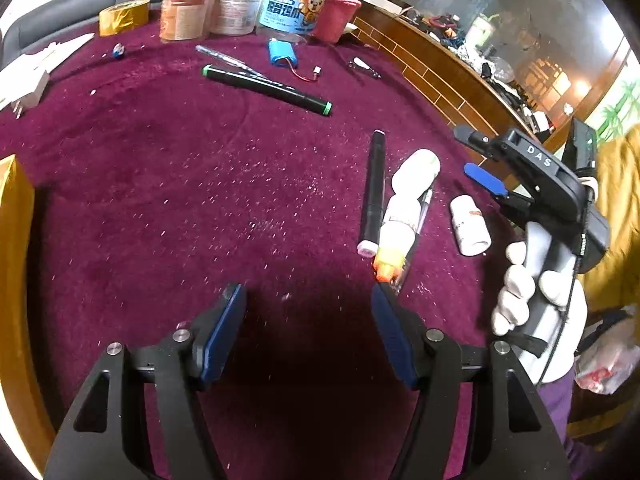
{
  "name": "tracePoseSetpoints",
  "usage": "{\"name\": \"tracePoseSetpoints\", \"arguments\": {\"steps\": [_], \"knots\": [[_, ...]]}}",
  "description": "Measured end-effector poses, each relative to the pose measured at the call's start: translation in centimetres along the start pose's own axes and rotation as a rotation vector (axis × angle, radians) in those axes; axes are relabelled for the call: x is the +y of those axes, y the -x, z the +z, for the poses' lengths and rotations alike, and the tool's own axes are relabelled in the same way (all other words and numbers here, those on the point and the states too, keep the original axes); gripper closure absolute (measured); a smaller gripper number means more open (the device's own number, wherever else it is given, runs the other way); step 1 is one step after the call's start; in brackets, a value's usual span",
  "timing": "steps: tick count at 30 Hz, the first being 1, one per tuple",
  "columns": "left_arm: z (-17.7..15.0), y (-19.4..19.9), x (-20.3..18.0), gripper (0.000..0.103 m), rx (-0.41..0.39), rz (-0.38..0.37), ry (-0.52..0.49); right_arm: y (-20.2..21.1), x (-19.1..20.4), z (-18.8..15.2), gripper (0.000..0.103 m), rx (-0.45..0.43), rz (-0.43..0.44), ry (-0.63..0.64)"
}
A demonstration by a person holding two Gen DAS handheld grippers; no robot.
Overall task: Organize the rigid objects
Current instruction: 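Grasp the pink-ended black marker with the left tool, then lift the marker and carry it over the box with the left tool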
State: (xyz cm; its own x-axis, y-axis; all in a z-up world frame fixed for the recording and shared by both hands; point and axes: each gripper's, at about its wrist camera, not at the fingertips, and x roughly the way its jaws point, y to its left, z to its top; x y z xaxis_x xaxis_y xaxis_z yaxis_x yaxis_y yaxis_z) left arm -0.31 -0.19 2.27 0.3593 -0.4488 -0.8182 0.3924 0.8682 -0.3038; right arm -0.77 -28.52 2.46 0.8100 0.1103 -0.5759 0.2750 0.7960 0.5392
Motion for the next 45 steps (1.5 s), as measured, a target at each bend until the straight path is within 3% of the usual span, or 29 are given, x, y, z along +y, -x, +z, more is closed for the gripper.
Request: {"name": "tracePoseSetpoints", "arguments": {"steps": [12, 13, 14, 15, 16, 25, 28, 37, 42, 45], "knots": [[3.2, -5.1, -6.7, 0.041, -0.053, 0.044, -0.266, -0.7, 0.3, -0.1, 0.045, 0.024, -0.020, 0.019], [3.2, -5.9, -7.5, 0.044, -0.046, 0.060, -0.311, -0.8, 0.3, -0.2, 0.045, 0.028, -0.020, 0.021], [3.2, -6.3, -7.6, 0.056, -0.038, 0.069, -0.318, -0.8, 0.3, -0.1, 0.045, 0.030, -0.020, 0.024], [3.3, -6.1, -7.3, 0.063, -0.046, 0.041, -0.300, -0.9, 0.4, -0.1, 0.045, 0.032, -0.022, 0.027], [3.4, -5.9, -6.9, 0.063, -0.040, 0.016, -0.275, -1.0, 0.4, -0.2, 0.045, 0.033, -0.024, 0.030], [1.1, -1.2, -0.9, 0.063, -0.040, 0.054, -0.128, -1.5, 0.5, -0.4, 0.045, 0.063, -0.019, 0.032], [0.6, 0.4, 0.6, 0.062, -0.057, 0.030, -0.077, -1.7, 0.5, -0.5, 0.045, 0.077, -0.018, 0.035], [2.2, 0.6, 1.0, 0.061, -0.081, -0.002, -0.049, -1.9, 0.4, -0.7, 0.045, 0.087, -0.037, 0.033], [3.0, 0.0, 0.9, 0.061, -0.094, 0.063, -0.086, -2.2, 0.8, -0.8, 0.045, 0.095, -0.031, 0.041], [3.5, -2.2, 0.5, 0.063, -0.059, 0.189, -0.171, -2.2, 0.9, -0.9, 0.045, 0.098, -0.029, 0.050]]}}
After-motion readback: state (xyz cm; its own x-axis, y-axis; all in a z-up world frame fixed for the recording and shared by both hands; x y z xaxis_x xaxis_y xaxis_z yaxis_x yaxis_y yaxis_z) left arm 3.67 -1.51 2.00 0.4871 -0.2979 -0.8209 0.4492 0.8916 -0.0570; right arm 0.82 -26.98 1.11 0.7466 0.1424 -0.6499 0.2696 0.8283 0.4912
